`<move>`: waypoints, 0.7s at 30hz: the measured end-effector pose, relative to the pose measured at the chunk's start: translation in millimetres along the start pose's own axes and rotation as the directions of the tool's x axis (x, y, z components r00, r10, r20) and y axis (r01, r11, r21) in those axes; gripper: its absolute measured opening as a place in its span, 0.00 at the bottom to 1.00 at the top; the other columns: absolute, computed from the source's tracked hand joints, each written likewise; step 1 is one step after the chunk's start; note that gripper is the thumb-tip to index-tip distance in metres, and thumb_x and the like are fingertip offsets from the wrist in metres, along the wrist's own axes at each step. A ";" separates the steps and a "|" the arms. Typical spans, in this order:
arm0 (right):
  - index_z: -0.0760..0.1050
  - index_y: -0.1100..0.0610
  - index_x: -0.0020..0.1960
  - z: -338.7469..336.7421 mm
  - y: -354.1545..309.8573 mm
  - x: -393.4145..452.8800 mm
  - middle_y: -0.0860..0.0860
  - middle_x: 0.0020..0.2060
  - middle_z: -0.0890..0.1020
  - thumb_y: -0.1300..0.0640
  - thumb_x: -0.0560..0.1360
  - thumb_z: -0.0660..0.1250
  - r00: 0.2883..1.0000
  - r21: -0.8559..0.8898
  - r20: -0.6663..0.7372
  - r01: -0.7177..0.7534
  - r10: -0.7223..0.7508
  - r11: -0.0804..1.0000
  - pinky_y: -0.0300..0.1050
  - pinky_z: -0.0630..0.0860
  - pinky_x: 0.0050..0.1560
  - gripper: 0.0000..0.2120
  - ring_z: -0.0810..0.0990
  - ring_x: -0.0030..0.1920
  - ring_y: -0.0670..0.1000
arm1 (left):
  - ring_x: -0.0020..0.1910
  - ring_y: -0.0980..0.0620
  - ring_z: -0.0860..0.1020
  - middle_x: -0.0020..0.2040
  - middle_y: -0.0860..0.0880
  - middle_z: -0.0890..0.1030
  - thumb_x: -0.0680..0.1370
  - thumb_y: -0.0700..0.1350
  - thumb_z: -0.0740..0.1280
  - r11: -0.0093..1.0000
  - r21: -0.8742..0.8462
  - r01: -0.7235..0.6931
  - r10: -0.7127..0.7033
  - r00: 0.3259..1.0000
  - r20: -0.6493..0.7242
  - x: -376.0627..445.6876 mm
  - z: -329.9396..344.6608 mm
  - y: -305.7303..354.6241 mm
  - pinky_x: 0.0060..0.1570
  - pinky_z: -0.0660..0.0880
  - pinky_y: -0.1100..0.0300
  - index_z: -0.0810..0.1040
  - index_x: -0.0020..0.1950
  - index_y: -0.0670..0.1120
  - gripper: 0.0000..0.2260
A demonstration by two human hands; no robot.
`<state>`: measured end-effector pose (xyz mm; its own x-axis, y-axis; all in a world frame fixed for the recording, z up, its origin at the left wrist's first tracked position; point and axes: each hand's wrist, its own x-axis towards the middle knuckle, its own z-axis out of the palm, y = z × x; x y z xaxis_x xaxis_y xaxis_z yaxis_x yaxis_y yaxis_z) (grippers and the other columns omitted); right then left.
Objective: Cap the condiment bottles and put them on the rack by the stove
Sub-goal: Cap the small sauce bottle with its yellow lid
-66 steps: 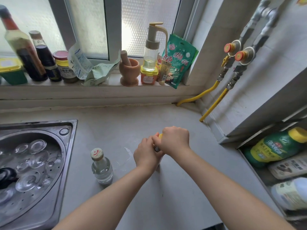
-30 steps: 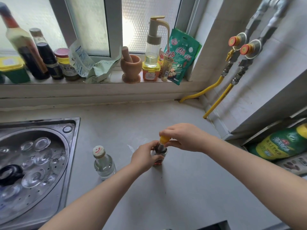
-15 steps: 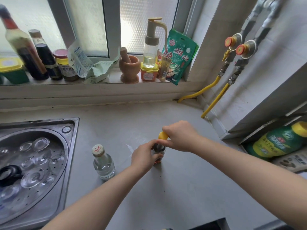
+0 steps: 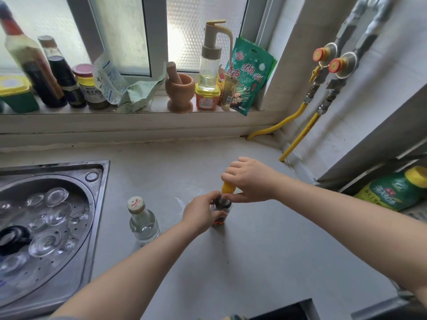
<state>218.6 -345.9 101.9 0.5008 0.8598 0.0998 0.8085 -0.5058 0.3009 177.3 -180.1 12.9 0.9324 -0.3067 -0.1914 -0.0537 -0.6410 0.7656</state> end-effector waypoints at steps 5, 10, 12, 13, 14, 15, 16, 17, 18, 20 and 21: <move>0.67 0.54 0.25 19.5 -9.9 0.6 0.51 0.19 0.73 0.41 0.71 0.59 0.974 0.004 -0.156 -0.164 0.163 0.986 0.39 0.60 0.26 0.22 0.71 0.21 0.54 | 0.56 0.49 0.77 0.54 0.53 0.81 0.71 0.50 0.71 1.000 0.025 -0.005 0.005 1.000 0.003 -1.7 1.4 -0.3 0.50 0.75 0.54 0.75 0.55 0.58 0.14; 0.66 0.55 0.22 27.7 -21.9 4.0 0.51 0.16 0.69 0.42 0.69 0.60 0.894 0.030 -0.217 -0.395 0.392 0.918 0.38 0.56 0.24 0.23 0.68 0.18 0.54 | 0.55 0.49 0.78 0.54 0.53 0.81 0.71 0.50 0.71 0.999 0.015 0.033 -0.032 0.999 -0.030 -0.8 2.2 -2.6 0.49 0.74 0.56 0.75 0.59 0.57 0.17; 0.66 0.55 0.21 28.8 -24.6 3.9 0.51 0.15 0.69 0.42 0.69 0.59 0.869 0.034 -0.229 -0.442 0.438 0.896 0.37 0.56 0.24 0.24 0.68 0.17 0.54 | 0.55 0.50 0.78 0.54 0.53 0.81 0.71 0.50 0.71 0.999 0.021 0.035 -0.035 0.999 -0.040 -0.9 3.0 -1.9 0.48 0.74 0.56 0.74 0.60 0.57 0.18; 0.66 0.55 0.21 28.6 -26.2 3.5 0.51 0.15 0.69 0.41 0.69 0.59 0.857 0.038 -0.233 -0.464 0.459 0.885 0.37 0.56 0.24 0.24 0.68 0.17 0.54 | 0.55 0.50 0.78 0.54 0.53 0.81 0.71 0.50 0.71 0.999 0.025 0.034 -0.033 0.998 -0.045 -1.0 3.4 -1.5 0.47 0.74 0.57 0.74 0.60 0.58 0.18; 0.66 0.55 0.20 28.6 -28.4 3.3 0.51 0.15 0.69 0.41 0.69 0.58 0.844 0.041 -0.239 -0.486 0.480 0.873 0.37 0.55 0.24 0.24 0.67 0.17 0.53 | 0.55 0.49 0.78 0.55 0.53 0.81 0.71 0.50 0.71 0.999 0.031 0.034 -0.032 0.998 -0.050 -1.2 3.6 -1.3 0.47 0.73 0.57 0.74 0.60 0.58 0.18; 0.66 0.55 0.20 28.4 -31.0 3.2 0.51 0.15 0.69 0.41 0.69 0.58 0.829 0.044 -0.243 -0.510 0.504 0.859 0.36 0.55 0.24 0.24 0.67 0.17 0.53 | 0.55 0.49 0.78 0.55 0.53 0.81 0.71 0.50 0.71 0.999 0.036 0.036 -0.034 0.998 -0.051 -1.4 3.5 -1.2 0.46 0.73 0.58 0.74 0.60 0.58 0.18; 0.66 0.55 0.20 28.2 -34.2 3.3 0.51 0.15 0.69 0.41 0.69 0.58 0.813 0.048 -0.247 -0.533 0.527 0.845 0.36 0.55 0.23 0.25 0.68 0.16 0.53 | 0.56 0.49 0.78 0.55 0.53 0.81 0.71 0.50 0.71 0.999 0.041 0.035 -0.033 0.998 -0.051 -1.8 3.1 -0.9 0.46 0.72 0.58 0.74 0.61 0.58 0.18; 0.66 0.55 0.20 28.0 -36.8 3.0 0.51 0.15 0.69 0.41 0.69 0.58 0.801 0.051 -0.249 -0.550 0.544 0.833 0.36 0.55 0.23 0.25 0.68 0.16 0.53 | 0.56 0.49 0.77 0.55 0.53 0.81 0.72 0.50 0.71 0.998 0.044 0.034 -0.031 0.998 -0.051 -1.7 3.0 -1.2 0.45 0.72 0.58 0.73 0.61 0.58 0.19; 0.65 0.55 0.20 28.0 -38.2 2.3 0.51 0.15 0.69 0.41 0.69 0.58 0.800 0.048 -0.244 -0.555 0.548 0.831 0.36 0.55 0.23 0.25 0.68 0.16 0.53 | 0.56 0.49 0.77 0.56 0.53 0.81 0.72 0.50 0.71 0.998 0.047 0.031 -0.029 0.998 -0.048 -1.7 2.8 -1.4 0.45 0.71 0.58 0.74 0.61 0.58 0.19; 0.65 0.54 0.22 25.6 -35.2 -0.7 0.50 0.16 0.70 0.39 0.70 0.57 0.841 0.002 -0.218 -0.507 0.495 0.862 0.37 0.54 0.24 0.25 0.69 0.17 0.53 | 0.57 0.50 0.77 0.55 0.53 0.81 0.71 0.51 0.71 0.999 0.045 0.025 -0.023 0.999 -0.031 -0.9 2.9 -3.4 0.47 0.73 0.58 0.74 0.60 0.58 0.18; 0.66 0.54 0.23 23.1 -30.1 -1.8 0.50 0.17 0.71 0.37 0.71 0.57 0.878 -0.029 -0.209 -0.447 0.432 0.894 0.38 0.54 0.25 0.26 0.69 0.18 0.53 | 0.57 0.51 0.78 0.55 0.54 0.81 0.71 0.51 0.72 0.999 0.036 0.024 -0.023 0.999 -0.023 -0.3 2.3 -4.6 0.48 0.74 0.57 0.75 0.58 0.58 0.17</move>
<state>200.5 -333.8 70.8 0.7239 0.5508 0.4155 0.4902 -0.8344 0.2519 176.5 -178.7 8.0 0.9413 -0.2759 -0.1946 -0.0447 -0.6732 0.7381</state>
